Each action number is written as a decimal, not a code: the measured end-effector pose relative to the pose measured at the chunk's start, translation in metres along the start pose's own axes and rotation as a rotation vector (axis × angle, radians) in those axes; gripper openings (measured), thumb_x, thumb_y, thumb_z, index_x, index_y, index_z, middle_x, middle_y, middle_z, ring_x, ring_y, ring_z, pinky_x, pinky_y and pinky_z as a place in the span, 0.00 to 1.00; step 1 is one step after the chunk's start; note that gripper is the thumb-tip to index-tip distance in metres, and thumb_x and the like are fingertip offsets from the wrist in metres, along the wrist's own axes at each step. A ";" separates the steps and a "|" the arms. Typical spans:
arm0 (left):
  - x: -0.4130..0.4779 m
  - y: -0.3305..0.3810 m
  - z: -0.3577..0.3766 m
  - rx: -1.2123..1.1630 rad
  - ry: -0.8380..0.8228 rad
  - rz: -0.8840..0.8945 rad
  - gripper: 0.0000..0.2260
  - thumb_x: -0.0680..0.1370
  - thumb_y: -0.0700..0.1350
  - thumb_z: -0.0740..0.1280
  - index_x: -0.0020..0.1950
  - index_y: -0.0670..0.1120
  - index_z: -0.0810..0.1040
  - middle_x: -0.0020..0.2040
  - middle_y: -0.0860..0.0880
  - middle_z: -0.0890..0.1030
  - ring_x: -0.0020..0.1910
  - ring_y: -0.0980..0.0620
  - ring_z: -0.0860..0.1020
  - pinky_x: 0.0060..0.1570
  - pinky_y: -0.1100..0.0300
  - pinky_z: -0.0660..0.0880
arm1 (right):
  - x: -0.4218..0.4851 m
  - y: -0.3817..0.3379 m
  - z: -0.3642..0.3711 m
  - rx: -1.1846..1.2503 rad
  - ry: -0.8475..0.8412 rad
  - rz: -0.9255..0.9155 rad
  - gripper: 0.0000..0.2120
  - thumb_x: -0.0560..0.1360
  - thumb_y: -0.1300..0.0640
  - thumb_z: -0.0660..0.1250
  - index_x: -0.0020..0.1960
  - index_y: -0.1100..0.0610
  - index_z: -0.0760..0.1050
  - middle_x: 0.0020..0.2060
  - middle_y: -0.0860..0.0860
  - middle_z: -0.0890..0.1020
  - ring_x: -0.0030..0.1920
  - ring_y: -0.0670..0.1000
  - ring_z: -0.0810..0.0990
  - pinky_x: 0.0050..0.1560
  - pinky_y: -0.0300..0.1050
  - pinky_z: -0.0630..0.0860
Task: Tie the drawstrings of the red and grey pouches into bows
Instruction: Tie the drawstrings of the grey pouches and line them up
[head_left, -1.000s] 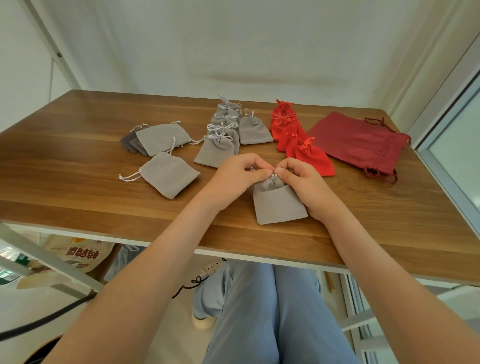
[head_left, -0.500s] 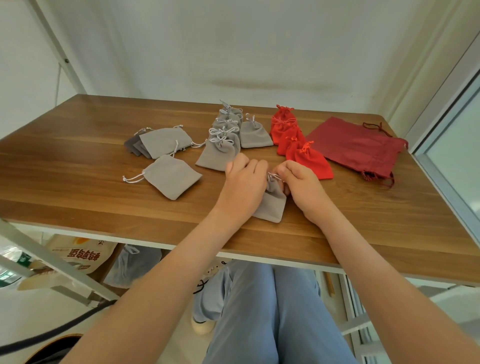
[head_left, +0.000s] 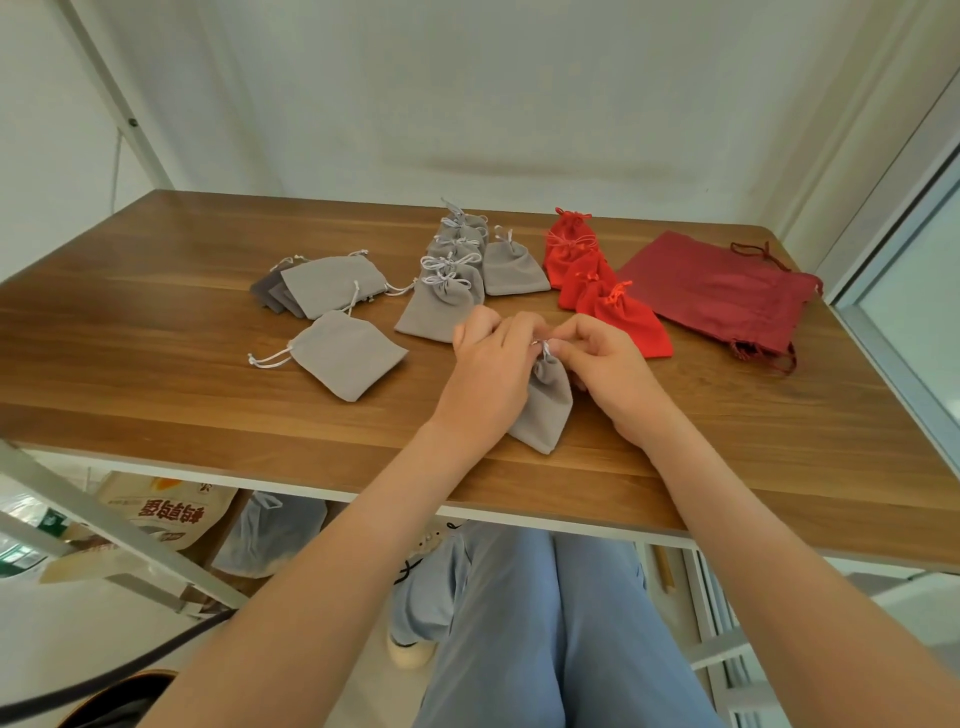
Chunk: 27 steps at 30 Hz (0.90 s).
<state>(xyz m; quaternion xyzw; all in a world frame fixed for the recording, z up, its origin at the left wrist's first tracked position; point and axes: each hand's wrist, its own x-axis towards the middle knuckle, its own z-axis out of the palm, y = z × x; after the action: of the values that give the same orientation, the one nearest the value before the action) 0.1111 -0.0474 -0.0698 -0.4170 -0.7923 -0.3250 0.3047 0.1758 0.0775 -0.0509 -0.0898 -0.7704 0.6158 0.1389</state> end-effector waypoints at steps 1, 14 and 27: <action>0.000 0.001 -0.002 -0.038 -0.039 -0.029 0.06 0.76 0.41 0.63 0.47 0.41 0.78 0.38 0.49 0.77 0.44 0.54 0.65 0.43 0.62 0.56 | 0.000 0.001 0.000 -0.012 0.004 0.002 0.04 0.78 0.63 0.63 0.46 0.62 0.74 0.33 0.52 0.76 0.26 0.38 0.70 0.29 0.30 0.65; 0.000 0.001 -0.008 -0.225 -0.211 -0.284 0.08 0.79 0.41 0.62 0.58 0.44 0.73 0.48 0.45 0.77 0.53 0.50 0.67 0.45 0.72 0.55 | -0.003 0.000 0.002 -0.039 -0.064 -0.023 0.07 0.79 0.65 0.62 0.49 0.60 0.78 0.37 0.49 0.81 0.31 0.38 0.74 0.31 0.30 0.68; 0.004 0.005 -0.009 -0.306 -0.185 -0.405 0.08 0.79 0.44 0.63 0.58 0.46 0.72 0.47 0.49 0.77 0.53 0.52 0.64 0.47 0.66 0.56 | -0.003 0.005 0.004 -0.100 -0.036 -0.011 0.06 0.80 0.58 0.60 0.47 0.56 0.74 0.32 0.43 0.79 0.30 0.39 0.72 0.33 0.34 0.68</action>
<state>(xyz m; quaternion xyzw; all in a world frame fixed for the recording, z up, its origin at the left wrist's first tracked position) 0.1154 -0.0500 -0.0603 -0.3191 -0.8256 -0.4559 0.0933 0.1770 0.0739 -0.0573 -0.0812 -0.8030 0.5773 0.1236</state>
